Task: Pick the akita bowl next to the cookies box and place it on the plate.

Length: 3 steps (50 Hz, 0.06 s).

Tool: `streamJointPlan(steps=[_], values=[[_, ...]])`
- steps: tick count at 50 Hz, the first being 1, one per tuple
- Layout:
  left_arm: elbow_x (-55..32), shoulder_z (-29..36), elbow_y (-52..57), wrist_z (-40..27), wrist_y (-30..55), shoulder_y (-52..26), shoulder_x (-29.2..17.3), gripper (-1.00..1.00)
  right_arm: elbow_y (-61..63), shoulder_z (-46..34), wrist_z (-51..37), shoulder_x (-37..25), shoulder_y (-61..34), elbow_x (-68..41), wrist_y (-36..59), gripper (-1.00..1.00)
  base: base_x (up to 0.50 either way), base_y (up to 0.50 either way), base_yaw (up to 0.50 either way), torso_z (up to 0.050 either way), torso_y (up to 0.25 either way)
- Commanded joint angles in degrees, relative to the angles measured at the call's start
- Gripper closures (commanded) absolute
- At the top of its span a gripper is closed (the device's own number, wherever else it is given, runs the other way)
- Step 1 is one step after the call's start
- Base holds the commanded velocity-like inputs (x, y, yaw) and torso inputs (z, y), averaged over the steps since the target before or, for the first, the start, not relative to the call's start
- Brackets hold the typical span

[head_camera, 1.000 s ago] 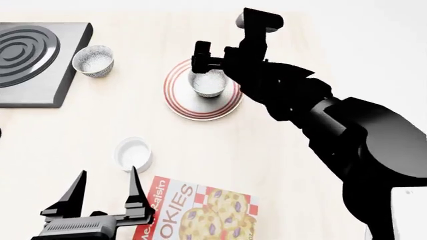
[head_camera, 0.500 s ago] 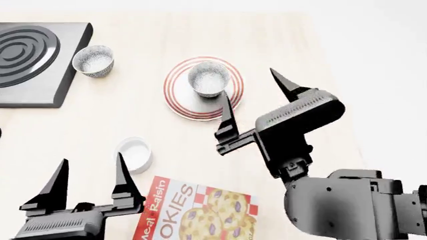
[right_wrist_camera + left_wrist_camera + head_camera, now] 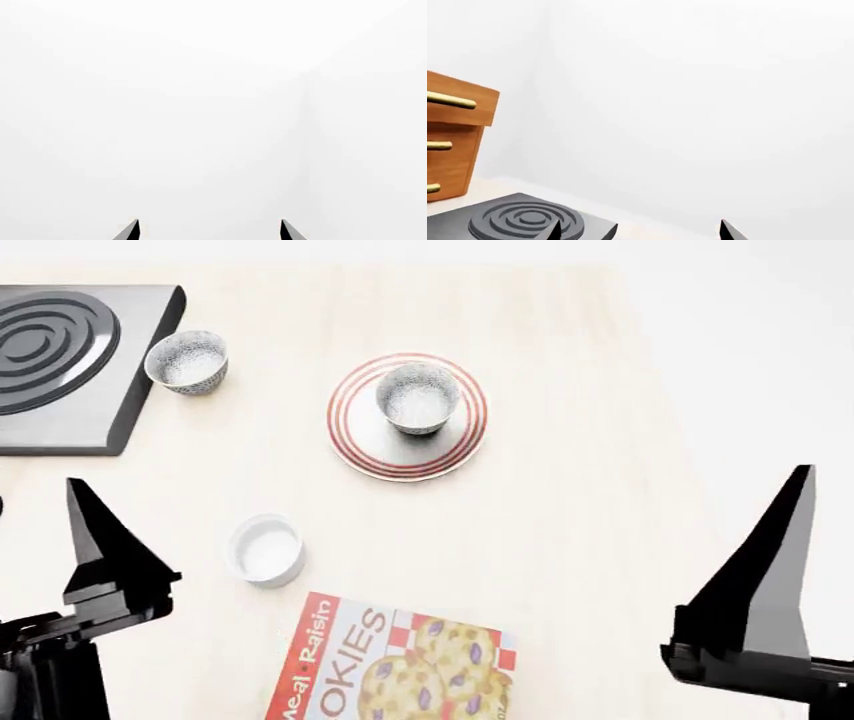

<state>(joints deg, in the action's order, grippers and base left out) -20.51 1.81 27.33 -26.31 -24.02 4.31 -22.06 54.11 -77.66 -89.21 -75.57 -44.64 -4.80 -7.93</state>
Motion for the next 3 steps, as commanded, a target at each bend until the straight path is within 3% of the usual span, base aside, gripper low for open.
streamJointPlan(steps=[1, 3], values=[[0.52, -1.82, 0.49, 0.79, -0.96, 0.1, 1.25, -1.0, 3.27, 13.45, 0.75, -2.97, 13.91, 6.52, 1.03, -1.0, 0.0, 0.0, 0.0, 0.0, 0.0], [0.72, -1.85, 0.74, 0.74, -1.14, 0.61, 1.26, -1.0, 3.85, 13.46, 0.19, -3.28, 14.76, 7.44, 1.57, -1.0, 0.0, 0.0, 0.0, 0.0, 0.0]])
